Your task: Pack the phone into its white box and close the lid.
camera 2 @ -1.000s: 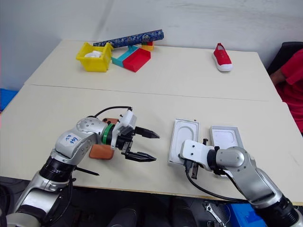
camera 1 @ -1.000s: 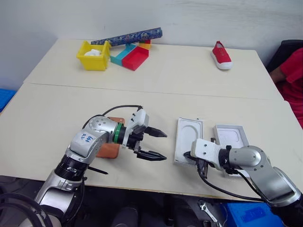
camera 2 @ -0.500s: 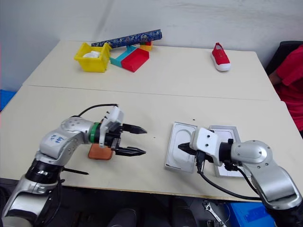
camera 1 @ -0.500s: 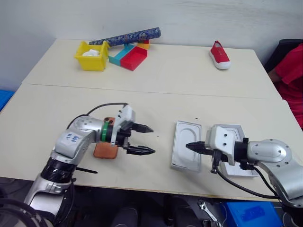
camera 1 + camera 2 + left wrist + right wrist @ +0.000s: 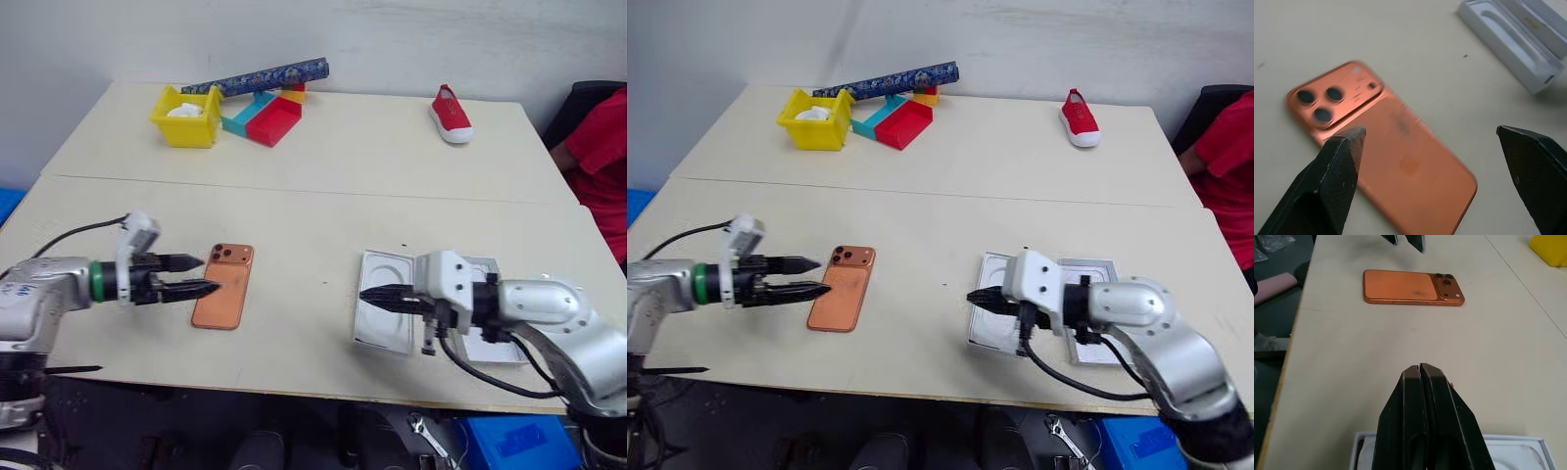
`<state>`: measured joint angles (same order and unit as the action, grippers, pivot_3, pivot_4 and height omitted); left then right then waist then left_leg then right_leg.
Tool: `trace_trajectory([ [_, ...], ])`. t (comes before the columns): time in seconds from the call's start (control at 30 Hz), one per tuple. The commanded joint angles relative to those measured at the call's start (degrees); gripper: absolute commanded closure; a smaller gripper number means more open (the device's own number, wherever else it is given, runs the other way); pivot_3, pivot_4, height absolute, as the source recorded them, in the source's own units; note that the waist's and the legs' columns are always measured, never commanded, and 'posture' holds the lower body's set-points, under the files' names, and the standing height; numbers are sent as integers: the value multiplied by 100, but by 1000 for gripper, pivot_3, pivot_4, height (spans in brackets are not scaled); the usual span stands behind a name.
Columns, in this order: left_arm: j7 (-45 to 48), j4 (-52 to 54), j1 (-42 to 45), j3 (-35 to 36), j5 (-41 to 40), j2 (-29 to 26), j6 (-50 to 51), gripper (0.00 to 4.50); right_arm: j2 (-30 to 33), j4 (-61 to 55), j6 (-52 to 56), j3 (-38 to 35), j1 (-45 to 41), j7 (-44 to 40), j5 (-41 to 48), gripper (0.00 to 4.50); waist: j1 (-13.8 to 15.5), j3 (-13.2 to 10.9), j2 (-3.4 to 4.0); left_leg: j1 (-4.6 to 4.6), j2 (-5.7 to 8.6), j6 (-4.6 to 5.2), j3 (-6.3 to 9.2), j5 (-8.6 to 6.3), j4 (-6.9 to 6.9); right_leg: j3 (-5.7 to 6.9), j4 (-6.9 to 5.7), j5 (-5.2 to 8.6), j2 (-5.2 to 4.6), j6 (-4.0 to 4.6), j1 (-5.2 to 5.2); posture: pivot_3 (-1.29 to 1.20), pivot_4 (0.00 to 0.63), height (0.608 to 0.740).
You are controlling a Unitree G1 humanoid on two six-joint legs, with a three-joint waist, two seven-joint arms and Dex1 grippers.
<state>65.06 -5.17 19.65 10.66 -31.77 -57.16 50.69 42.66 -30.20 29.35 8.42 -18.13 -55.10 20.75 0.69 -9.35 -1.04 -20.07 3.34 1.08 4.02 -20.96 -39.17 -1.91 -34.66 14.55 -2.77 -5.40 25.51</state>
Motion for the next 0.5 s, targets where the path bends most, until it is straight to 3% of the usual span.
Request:
trace_trajectory([
  [0.03, 283, -367, 38, 31, -99, -350, 399, 0, -263, 464, -505, 587, -357, -59, -496, 4484, 9, 0, 0, -4, 1, 0, 1, 0, 0, 2, 1, 0, -1, 0, 2, 0, 150, 740],
  [0.2, 323, -606, 374, -733, 111, -547, 1199, 0, -775, 1280, -1031, 1365, -982, -158, -1136, 4484, 32, 0, 0, -9, 6, 7, 2, -5, 0, 6, 1, 0, -2, 0, 8, 0, 150, 740],
  [0.37, -23, -1182, 1174, -1524, 341, -50, 2016, 0, -1466, 2309, -1342, 2019, -1604, -158, -1732, 4484, 50, 5, -3, -3, 9, 5, 3, -4, -1, 15, -16, 0, 0, 0, 9, 0, 150, 740],
  [0.5, -129, -1329, 1468, -1748, 394, 232, 2313, 0, -1801, 2850, -1519, 2249, -1856, -169, -2056, 4484, 65, 14, 12, 1, 22, 6, 4, 0, -3, 14, -34, 0, -10, 0, 9, 0, 150, 740],
])
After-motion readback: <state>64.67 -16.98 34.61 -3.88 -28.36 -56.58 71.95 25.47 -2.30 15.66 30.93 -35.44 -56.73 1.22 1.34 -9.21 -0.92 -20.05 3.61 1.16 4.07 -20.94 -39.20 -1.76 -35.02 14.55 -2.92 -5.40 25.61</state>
